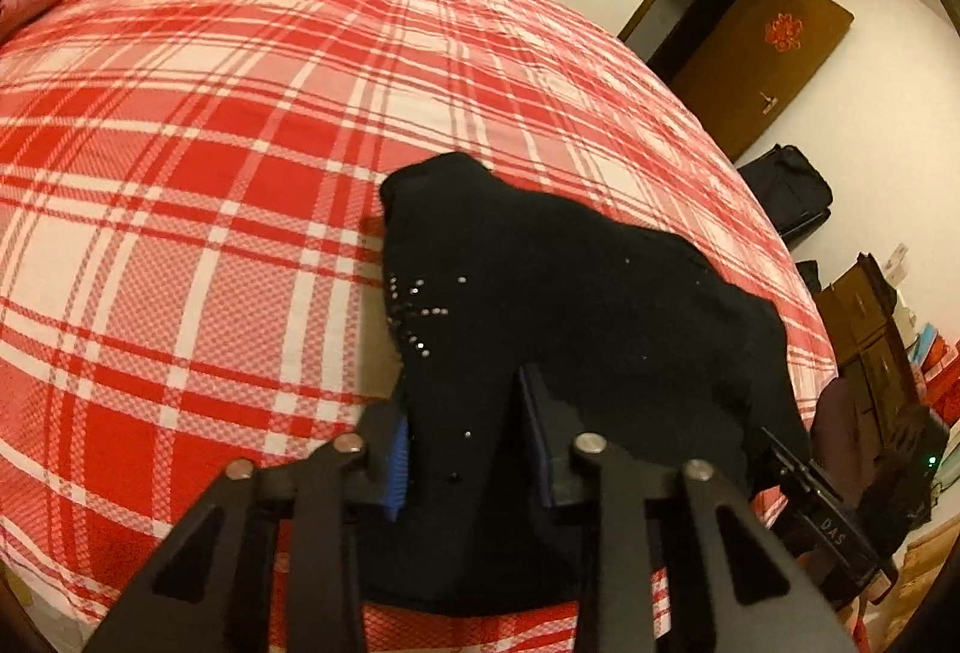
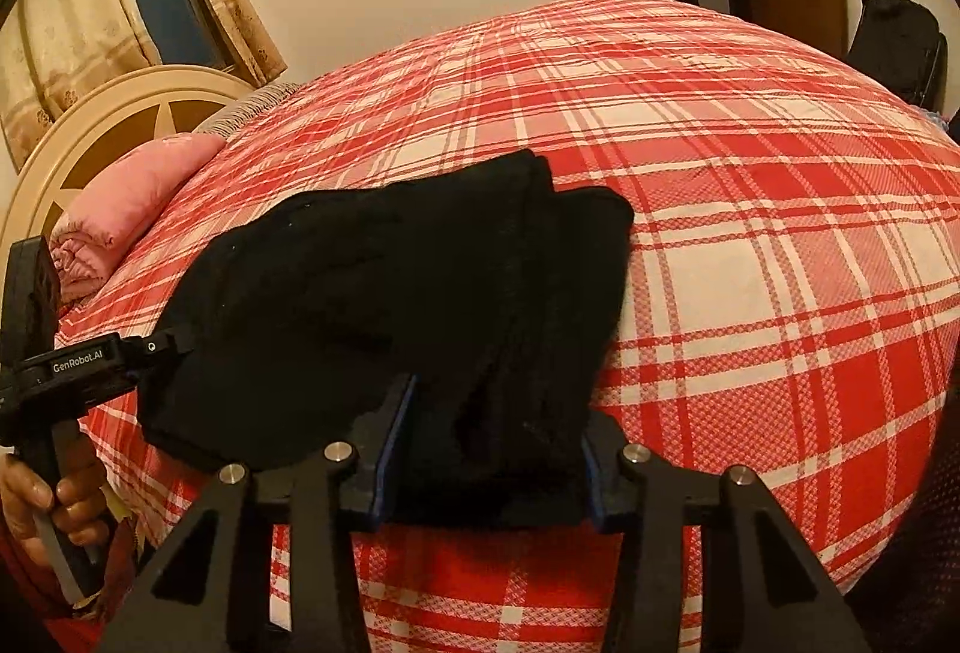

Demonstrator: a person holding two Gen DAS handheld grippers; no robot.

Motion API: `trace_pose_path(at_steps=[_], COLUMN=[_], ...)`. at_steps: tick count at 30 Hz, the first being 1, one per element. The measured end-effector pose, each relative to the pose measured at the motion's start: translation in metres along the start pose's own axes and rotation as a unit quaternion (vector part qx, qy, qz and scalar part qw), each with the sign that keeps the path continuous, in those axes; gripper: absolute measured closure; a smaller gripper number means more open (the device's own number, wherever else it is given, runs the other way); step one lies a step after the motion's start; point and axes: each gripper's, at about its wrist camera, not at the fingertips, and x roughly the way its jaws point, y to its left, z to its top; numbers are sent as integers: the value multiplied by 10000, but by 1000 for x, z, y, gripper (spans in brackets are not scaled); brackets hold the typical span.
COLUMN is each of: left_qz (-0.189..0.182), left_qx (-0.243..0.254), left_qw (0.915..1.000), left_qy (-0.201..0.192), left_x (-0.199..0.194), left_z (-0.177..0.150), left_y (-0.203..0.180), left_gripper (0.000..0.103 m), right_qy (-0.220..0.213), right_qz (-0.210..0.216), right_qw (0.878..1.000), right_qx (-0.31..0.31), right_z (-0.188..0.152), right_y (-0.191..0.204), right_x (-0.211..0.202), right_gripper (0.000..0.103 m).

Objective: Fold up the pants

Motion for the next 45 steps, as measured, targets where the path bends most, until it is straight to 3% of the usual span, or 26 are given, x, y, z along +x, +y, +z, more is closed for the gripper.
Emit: trace_pose_path(at_steps=[5, 9, 18, 45], left_qz=[571, 805, 869, 779], left_qx=[547, 753, 883, 758], left_qw=[9968, 9938, 9921, 9917], left_qy=[-103, -119, -175, -687], left_x=[-1, -2, -2, -39], left_z=[0, 2, 2, 34], left_y=[-22, -27, -28, -15], left_gripper=[85, 87, 89, 92], right_qy=[-121, -214, -225, -1012], right_qz=[-220, -422, -406, -281], right_qw=[9991, 9965, 9974, 9891], right_qx=[-351, -686, -557, -1036], right_z=[1, 3, 7, 53], right_y=[11, 22, 21, 70], right_x=[-5, -8, -10, -40], right_gripper=[62, 66, 68, 72])
